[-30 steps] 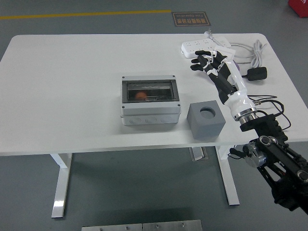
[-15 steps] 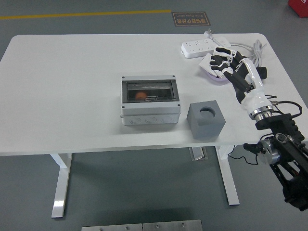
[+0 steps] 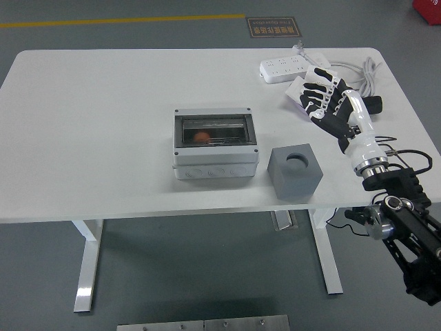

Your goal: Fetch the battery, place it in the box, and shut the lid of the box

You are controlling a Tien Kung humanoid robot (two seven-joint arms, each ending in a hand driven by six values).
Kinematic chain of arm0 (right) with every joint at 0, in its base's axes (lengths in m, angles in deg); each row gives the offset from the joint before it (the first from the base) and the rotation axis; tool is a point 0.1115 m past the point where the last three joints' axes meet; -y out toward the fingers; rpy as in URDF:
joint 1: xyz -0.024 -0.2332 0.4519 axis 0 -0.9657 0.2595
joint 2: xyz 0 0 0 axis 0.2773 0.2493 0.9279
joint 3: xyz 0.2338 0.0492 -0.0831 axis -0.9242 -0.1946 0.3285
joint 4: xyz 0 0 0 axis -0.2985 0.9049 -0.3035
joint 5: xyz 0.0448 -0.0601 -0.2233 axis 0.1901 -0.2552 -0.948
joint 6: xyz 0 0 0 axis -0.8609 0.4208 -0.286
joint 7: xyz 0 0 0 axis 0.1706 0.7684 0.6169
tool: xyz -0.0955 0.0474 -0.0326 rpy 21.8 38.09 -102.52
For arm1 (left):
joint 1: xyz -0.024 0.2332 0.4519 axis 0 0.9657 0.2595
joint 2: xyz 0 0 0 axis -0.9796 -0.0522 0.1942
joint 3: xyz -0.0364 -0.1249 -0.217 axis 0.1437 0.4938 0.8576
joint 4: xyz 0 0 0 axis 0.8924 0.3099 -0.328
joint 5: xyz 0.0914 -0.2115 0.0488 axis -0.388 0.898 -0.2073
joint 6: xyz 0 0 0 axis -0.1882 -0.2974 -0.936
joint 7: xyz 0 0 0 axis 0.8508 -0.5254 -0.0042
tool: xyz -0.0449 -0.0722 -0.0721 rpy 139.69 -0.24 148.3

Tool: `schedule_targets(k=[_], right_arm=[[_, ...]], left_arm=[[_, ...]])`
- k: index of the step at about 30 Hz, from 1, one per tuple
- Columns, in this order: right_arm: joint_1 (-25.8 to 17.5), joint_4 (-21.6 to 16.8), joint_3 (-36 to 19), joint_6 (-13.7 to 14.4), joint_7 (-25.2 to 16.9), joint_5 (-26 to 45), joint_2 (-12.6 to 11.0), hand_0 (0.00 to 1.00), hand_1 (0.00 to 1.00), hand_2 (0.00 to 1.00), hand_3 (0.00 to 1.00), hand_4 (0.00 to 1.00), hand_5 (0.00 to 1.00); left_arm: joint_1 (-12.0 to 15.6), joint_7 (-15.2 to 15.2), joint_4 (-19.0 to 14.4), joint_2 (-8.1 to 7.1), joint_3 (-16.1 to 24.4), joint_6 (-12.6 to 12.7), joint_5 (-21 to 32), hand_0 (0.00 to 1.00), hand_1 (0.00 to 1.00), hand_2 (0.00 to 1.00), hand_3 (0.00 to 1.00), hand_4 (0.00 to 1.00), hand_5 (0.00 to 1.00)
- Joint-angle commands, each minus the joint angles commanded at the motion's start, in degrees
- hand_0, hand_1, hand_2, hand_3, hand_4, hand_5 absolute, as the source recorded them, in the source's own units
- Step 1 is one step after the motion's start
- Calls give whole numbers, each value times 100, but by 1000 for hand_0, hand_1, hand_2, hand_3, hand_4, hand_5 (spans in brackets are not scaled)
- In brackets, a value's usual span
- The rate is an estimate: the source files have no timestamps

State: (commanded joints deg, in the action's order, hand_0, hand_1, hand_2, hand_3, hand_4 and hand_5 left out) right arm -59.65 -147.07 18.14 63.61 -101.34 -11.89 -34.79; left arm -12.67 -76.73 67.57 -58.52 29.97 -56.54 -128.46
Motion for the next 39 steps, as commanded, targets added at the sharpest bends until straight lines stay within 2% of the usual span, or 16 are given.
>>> schedule_targets(k=[5,11,12,17,18,23,24,39], right_arm=[[-11,-9,20,-145,101,-98,24,774,727,719,823,755,201],[-32,-70,54,-137,126,-137,44,771,738,732,834,766,212],[-36,-81,56,-136,128,-123,45,803,786,786,876,868,284],[-84,-127,8,-136,163,-64,33,803,786,786,876,868,284],[-101,-142,-13,-138,177,-66,28,835,815,807,884,952,356],[-192,-234,-99,-169,247,-112,1,835,815,807,884,952,356],[-219,-261,-120,-181,265,-129,-2,855,823,816,886,998,398],[-374,-502,-251,-190,340,-200,48,873,828,800,890,998,440]], left_arm=[[0,-15,0,-66,10,-9,11,752,833,786,827,478,2],[24,-13,0,-135,2,-13,32,752,834,785,827,478,2],[29,-13,0,-143,2,-13,33,752,834,786,827,480,2],[65,-8,0,-156,4,-7,44,752,834,786,827,480,2],[79,-8,0,-152,7,-6,44,752,834,787,827,480,2],[143,-5,0,-116,5,0,94,752,834,787,827,480,2],[155,-6,0,-110,5,2,107,752,834,786,828,480,2],[258,-4,0,-158,27,49,233,752,835,787,828,482,2]])
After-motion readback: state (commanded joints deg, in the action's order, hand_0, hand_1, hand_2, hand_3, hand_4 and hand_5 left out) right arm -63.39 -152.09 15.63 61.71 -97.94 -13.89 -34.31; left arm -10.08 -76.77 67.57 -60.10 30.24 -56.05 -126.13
